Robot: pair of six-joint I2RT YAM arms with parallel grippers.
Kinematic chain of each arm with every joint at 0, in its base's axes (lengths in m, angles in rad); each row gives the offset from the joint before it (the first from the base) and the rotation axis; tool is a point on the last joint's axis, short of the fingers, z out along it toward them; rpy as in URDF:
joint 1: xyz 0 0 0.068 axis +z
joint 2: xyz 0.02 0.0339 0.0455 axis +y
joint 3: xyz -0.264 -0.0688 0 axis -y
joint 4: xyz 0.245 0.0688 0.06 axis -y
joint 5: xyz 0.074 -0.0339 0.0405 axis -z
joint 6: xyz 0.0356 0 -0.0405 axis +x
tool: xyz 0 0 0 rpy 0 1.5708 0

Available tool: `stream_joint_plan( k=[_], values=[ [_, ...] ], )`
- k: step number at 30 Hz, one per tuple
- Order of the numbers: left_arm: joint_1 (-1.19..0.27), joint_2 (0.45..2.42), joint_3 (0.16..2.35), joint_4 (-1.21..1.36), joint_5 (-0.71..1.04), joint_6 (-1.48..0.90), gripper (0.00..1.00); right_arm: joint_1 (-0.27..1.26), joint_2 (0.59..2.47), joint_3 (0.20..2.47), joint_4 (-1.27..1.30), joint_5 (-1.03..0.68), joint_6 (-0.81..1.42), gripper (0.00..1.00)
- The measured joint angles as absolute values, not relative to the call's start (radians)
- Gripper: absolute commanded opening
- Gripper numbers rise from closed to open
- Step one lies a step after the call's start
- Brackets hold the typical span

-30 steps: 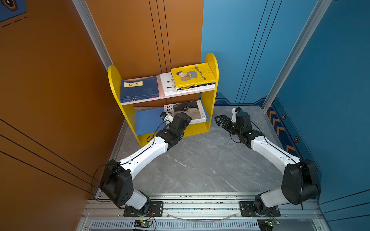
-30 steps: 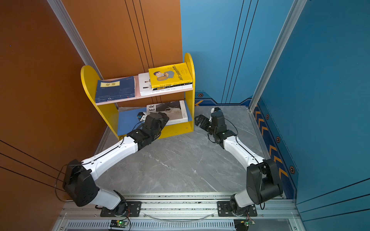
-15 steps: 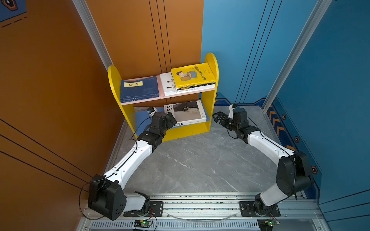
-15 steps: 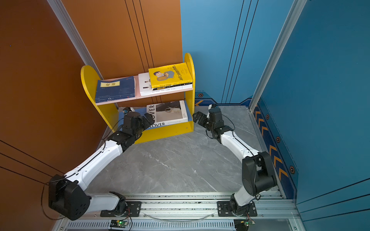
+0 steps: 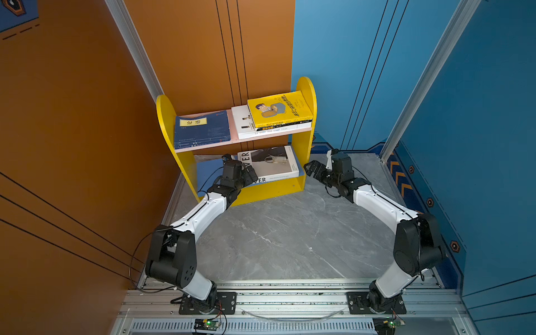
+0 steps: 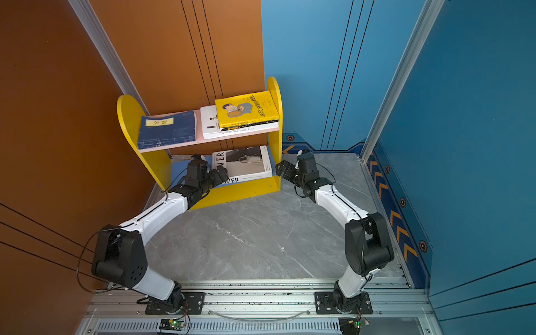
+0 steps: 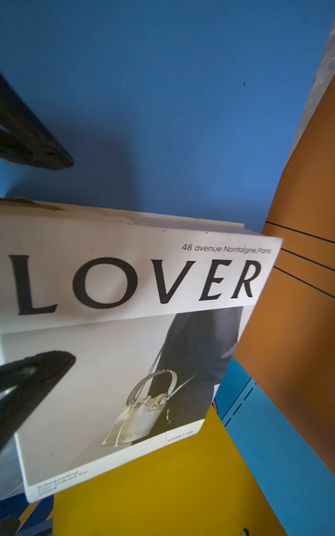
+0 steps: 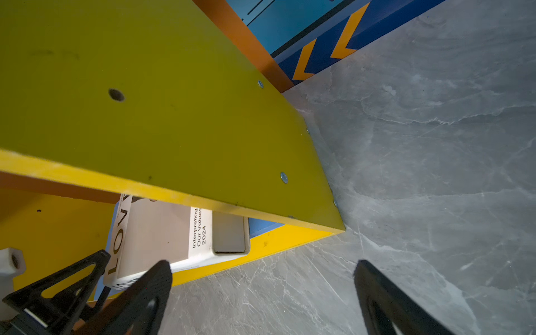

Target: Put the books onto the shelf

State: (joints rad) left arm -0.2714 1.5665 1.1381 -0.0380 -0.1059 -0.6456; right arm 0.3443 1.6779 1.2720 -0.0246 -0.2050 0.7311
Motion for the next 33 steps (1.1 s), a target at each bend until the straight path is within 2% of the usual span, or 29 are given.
stream_joint_plan(
  k=[4, 11, 16, 33],
  values=[
    [-0.291, 1.592, 1.159, -0.007, -0.093, -0.672, 1.0, 0.344, 1.703, 1.307, -0.036, -0.205, 0.721, 1.0],
    [-0.342, 1.609, 1.206, 0.027, -0.102, -0.729, 0.93, 0.344, 1.822, 1.42, -0.052, -0.205, 0.668, 0.97],
    [-0.355, 1.631, 1.233, 0.023, -0.145, -0.754, 0.92, 0.344, 1.864, 1.436, -0.06, -0.205, 0.644, 0.93],
    [-0.36, 1.636, 1.232, 0.041, -0.175, -0.858, 0.91, 0.376, 1.882, 1.452, -0.056, -0.204, 0.631, 0.85]
  ],
)
